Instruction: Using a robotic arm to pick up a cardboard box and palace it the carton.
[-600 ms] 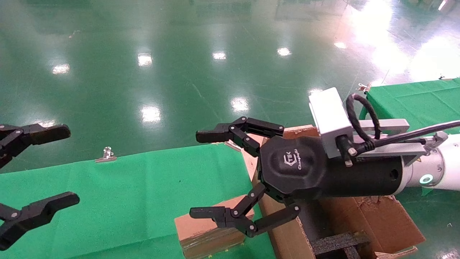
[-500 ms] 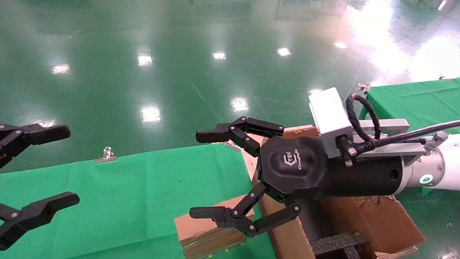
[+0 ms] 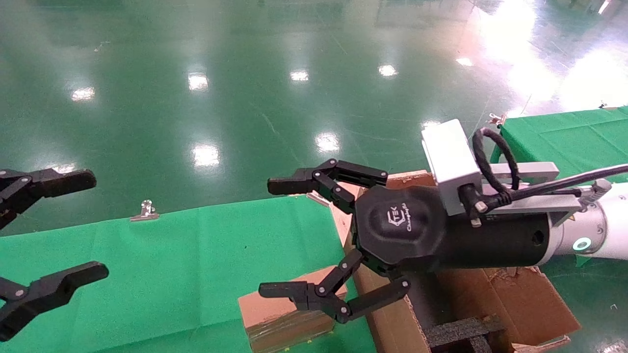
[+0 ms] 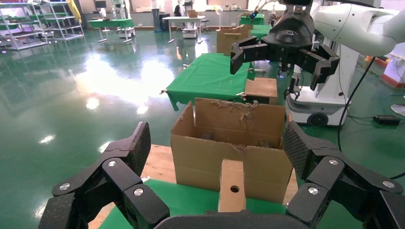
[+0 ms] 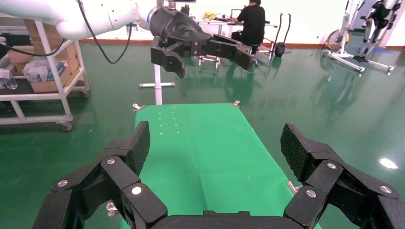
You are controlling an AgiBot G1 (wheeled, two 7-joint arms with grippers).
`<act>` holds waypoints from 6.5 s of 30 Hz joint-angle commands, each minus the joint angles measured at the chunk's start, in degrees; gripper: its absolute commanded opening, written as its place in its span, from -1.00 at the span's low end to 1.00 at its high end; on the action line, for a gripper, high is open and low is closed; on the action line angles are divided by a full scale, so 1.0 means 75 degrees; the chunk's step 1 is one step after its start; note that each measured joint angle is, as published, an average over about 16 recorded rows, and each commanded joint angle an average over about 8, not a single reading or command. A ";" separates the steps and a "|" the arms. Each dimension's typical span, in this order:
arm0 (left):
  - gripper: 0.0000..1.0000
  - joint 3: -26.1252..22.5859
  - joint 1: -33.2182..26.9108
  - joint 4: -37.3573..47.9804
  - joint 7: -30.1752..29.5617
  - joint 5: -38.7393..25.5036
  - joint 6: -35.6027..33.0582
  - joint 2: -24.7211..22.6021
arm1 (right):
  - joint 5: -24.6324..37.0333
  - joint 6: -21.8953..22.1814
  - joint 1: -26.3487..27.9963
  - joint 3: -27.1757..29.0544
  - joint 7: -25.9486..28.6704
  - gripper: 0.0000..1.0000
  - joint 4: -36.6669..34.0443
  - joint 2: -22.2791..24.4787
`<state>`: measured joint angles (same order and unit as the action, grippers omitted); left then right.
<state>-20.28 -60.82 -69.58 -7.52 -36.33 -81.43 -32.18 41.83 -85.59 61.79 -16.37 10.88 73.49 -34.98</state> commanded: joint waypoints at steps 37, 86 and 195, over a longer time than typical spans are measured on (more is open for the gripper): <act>-1.00 0.0000 0.0000 0.0000 0.0000 0.0000 0.0000 0.0000 | 0.5119 -0.0363 0.2376 -0.2685 0.0491 1.00 -0.0461 -0.1797; 1.00 0.0000 0.0002 0.0002 0.0000 0.0001 0.0002 0.0001 | 0.7111 -0.0530 0.3916 -0.4724 0.0066 -1.00 -0.0731 -0.2866; 1.00 0.0000 0.0003 0.0004 0.0001 0.0004 0.0003 0.0003 | 0.3087 -0.0026 0.9778 -1.1413 0.1461 -1.00 -0.4612 0.1787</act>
<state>-20.28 -60.80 -69.55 -7.51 -36.30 -81.41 -32.16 64.95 -85.62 135.30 -101.88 21.81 39.12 -21.37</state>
